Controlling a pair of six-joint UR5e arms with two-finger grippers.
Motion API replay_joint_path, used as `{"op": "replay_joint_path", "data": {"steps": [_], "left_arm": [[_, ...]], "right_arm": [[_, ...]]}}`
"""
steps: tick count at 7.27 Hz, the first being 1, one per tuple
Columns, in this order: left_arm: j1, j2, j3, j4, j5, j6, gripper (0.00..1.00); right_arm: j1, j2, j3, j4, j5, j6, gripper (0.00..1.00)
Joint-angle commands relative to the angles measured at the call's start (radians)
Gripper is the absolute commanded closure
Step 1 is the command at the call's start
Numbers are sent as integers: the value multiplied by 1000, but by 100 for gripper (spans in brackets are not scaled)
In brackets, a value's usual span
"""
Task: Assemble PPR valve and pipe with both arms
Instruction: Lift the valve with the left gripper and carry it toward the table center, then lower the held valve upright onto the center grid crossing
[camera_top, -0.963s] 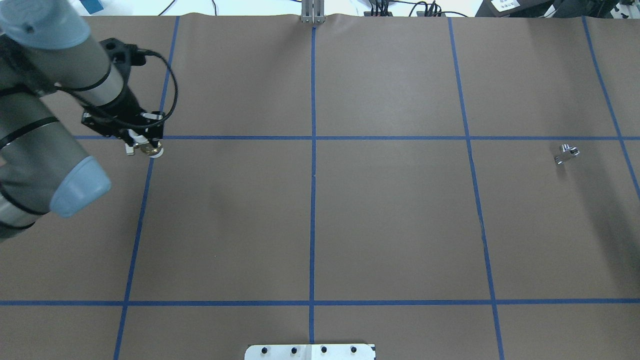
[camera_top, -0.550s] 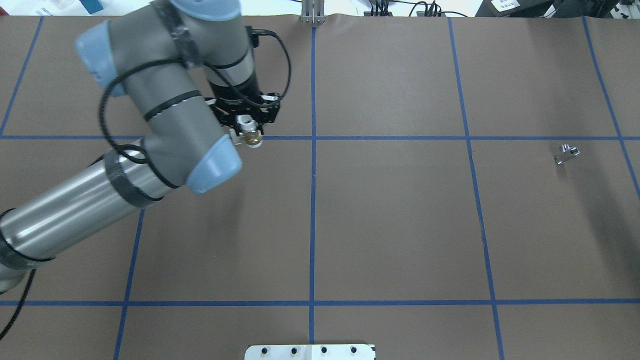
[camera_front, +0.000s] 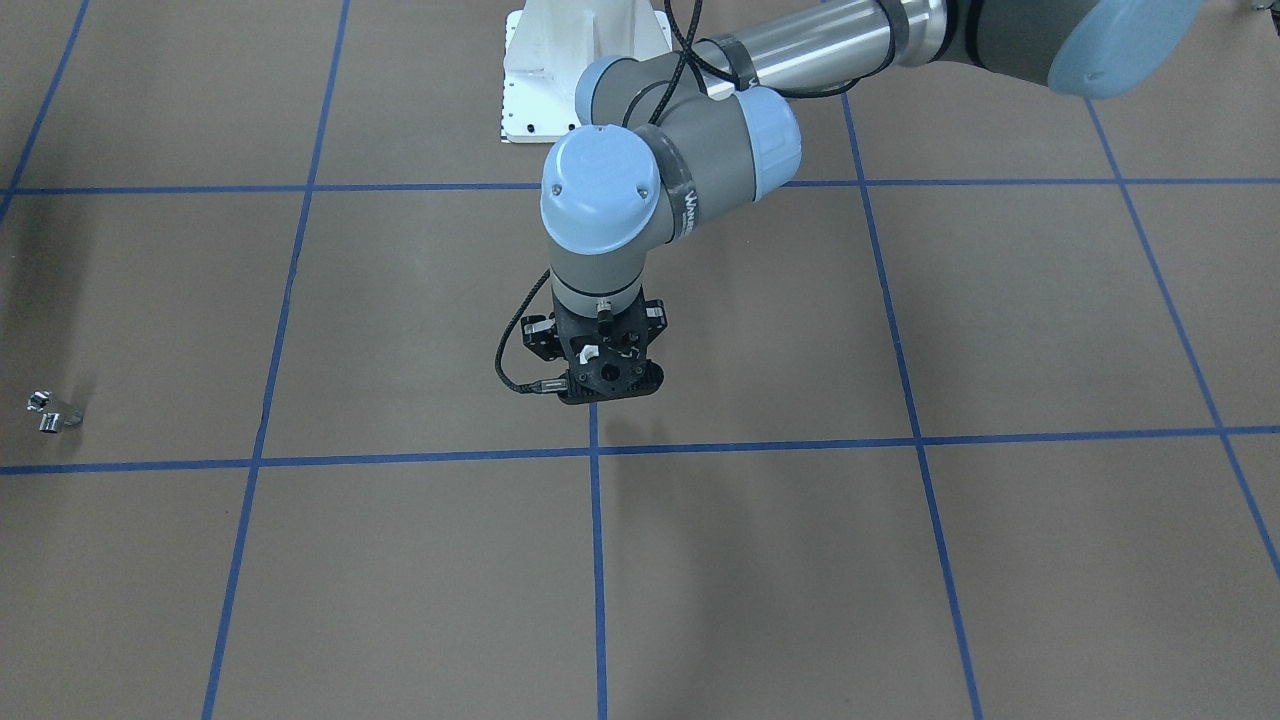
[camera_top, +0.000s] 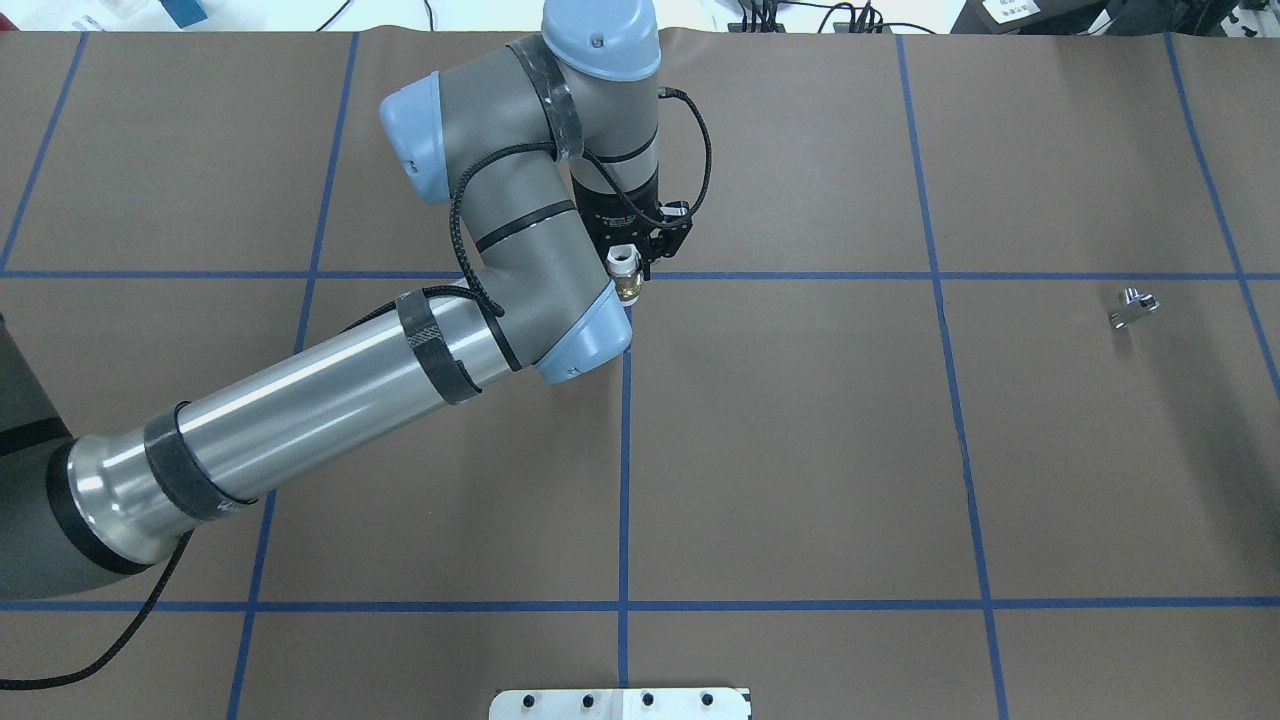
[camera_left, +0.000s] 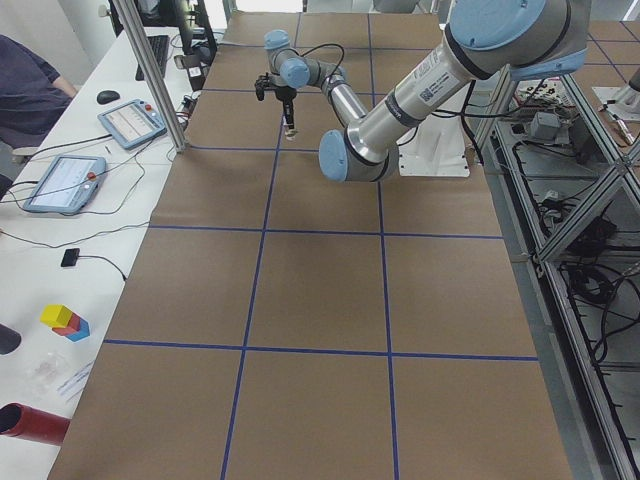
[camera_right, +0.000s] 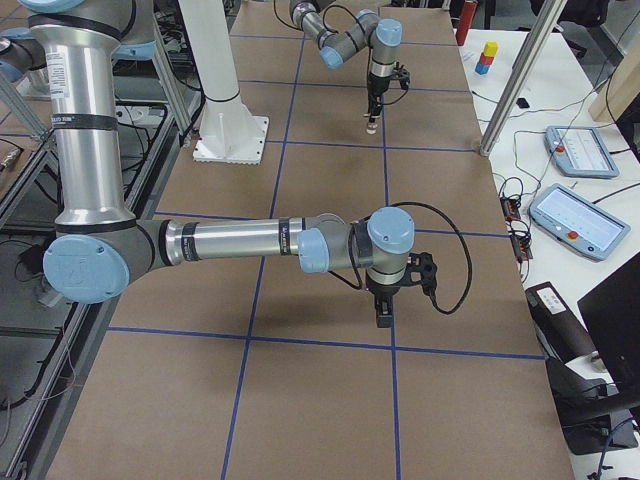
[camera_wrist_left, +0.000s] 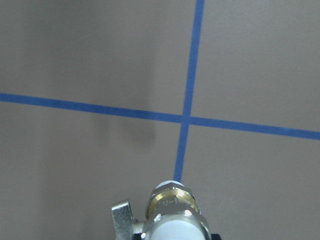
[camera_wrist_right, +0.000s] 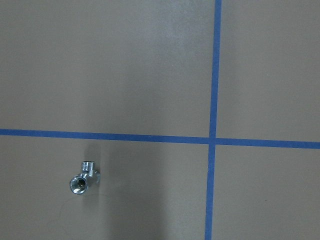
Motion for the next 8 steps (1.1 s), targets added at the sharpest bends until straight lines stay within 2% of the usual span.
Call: {"op": "replay_joint_path", "data": {"steps": [1, 6, 8], "left_arm": [[29, -10, 44, -31, 17, -3, 100], [50, -1, 55, -32, 28, 2, 100], [53, 7, 55, -34, 28, 0, 100]], "right_arm": [[-1, -2, 0, 1, 10, 4, 1], [-1, 10, -2, -9, 79, 45, 1], [-1, 13, -2, -9, 78, 45, 1]]}}
